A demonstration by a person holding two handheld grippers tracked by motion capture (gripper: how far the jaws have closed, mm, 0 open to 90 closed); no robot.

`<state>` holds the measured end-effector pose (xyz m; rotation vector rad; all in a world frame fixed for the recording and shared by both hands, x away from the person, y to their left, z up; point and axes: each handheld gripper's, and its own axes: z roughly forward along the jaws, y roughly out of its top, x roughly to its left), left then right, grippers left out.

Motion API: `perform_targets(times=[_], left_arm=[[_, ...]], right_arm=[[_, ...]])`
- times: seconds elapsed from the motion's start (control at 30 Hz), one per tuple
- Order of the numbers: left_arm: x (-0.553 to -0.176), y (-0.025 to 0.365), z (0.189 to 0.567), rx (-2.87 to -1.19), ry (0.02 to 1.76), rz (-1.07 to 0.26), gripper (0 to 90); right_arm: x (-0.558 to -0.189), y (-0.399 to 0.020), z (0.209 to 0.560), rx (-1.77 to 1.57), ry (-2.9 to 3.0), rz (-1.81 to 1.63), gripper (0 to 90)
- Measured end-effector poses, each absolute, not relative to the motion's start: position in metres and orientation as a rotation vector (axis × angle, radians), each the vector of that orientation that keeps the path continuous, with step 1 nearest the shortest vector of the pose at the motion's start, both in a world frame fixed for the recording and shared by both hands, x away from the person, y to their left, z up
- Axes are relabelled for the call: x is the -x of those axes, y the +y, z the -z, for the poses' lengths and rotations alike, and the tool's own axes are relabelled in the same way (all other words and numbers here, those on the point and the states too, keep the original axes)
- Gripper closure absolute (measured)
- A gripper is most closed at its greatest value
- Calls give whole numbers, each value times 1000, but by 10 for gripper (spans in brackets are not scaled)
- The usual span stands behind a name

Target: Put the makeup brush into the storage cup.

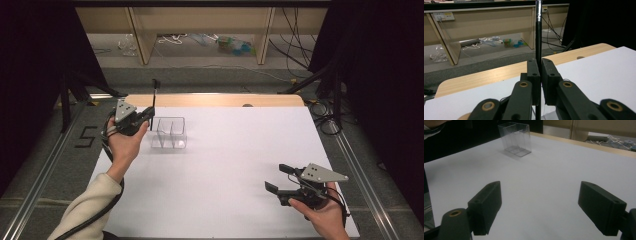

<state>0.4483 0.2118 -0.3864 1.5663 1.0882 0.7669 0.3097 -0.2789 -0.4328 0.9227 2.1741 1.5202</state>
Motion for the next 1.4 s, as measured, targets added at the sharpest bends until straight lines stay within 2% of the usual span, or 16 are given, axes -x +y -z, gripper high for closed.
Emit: perform_targets(times=[1.4], left_arm=[[-465, 212, 390, -1559, 1109, -773, 852]], right_arm=[[-309, -278, 434, -939, 2170, -1547, 201]])
